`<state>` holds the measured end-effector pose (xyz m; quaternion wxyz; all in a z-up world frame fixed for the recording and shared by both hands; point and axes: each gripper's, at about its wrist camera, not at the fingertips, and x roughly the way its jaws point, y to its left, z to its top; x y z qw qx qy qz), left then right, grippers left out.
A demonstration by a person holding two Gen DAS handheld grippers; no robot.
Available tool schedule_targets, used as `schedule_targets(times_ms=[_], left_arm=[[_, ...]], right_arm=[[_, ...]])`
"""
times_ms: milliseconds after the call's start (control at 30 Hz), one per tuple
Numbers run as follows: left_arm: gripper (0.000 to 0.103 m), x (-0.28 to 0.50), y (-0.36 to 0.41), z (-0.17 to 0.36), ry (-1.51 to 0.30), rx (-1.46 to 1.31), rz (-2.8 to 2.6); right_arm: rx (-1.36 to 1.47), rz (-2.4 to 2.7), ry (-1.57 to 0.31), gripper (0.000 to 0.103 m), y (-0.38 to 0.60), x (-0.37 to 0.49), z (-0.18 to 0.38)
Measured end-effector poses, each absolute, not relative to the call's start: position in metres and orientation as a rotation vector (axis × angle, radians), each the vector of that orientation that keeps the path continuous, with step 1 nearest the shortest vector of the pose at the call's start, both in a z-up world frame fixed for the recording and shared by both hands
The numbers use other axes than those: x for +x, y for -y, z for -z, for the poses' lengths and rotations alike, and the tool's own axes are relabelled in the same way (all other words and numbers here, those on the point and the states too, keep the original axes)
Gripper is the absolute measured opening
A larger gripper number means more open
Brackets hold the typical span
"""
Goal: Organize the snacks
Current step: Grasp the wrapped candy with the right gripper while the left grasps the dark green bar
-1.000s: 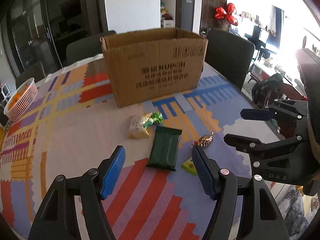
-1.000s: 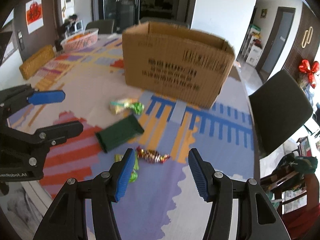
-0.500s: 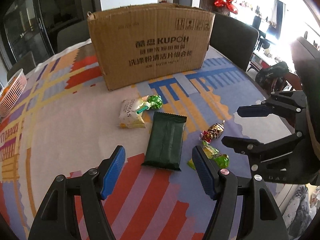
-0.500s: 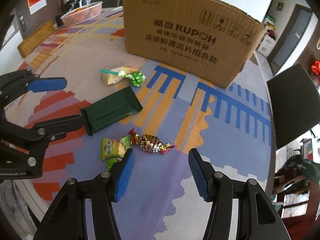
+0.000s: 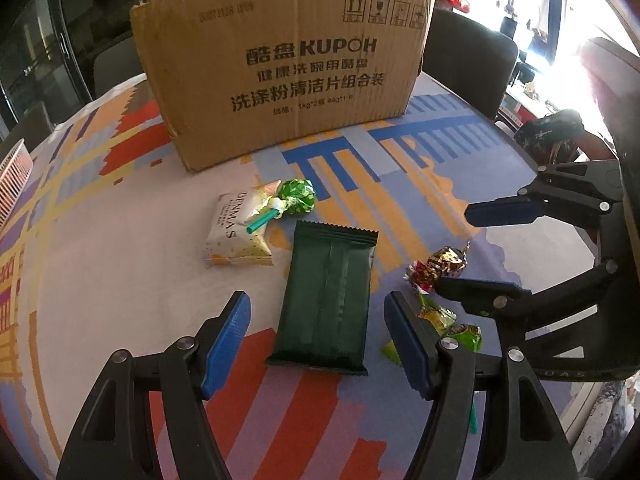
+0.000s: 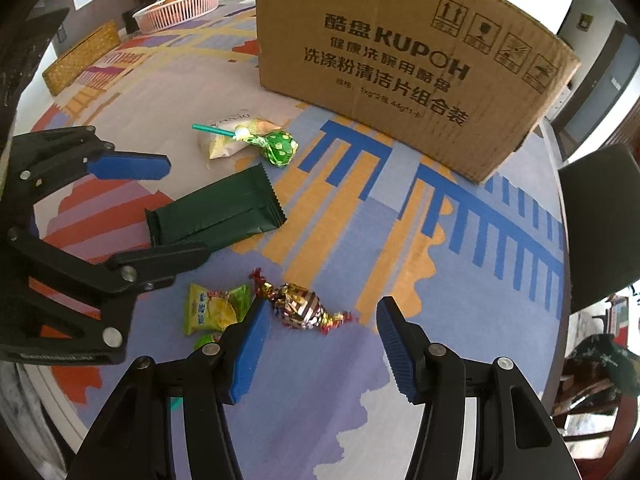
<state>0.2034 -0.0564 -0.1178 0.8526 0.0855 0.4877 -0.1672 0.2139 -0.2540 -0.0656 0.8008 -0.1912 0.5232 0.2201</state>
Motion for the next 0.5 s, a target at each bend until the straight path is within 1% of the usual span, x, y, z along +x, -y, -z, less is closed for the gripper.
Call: schedule_targets(times_ms=[167, 233, 367, 500], left_arm=[[0.068, 0.211, 0.059, 0.123, -1.036, 0.173, 0.348], [0.068, 0.215, 0.060, 0.124, -1.040, 0.168, 0.346], [0.068, 0.219, 0.061, 0.126, -1.047, 0.161, 0.343], [0.067, 0.220, 0.063, 0.128, -1.053, 0.155, 0.341]], right_arm=[[-0.399, -0.474, -1.132, 0.055, 0.253, 0.220, 0.072], [-0.372, -0.474, -1.140, 0.049, 0.254, 0.222, 0.075], [-0.325, -0.464, -1.140, 0.043, 0.258, 0.225, 0.076], [-0.273, -0.460, -1.143, 0.032, 0.261, 0.226, 0.076]])
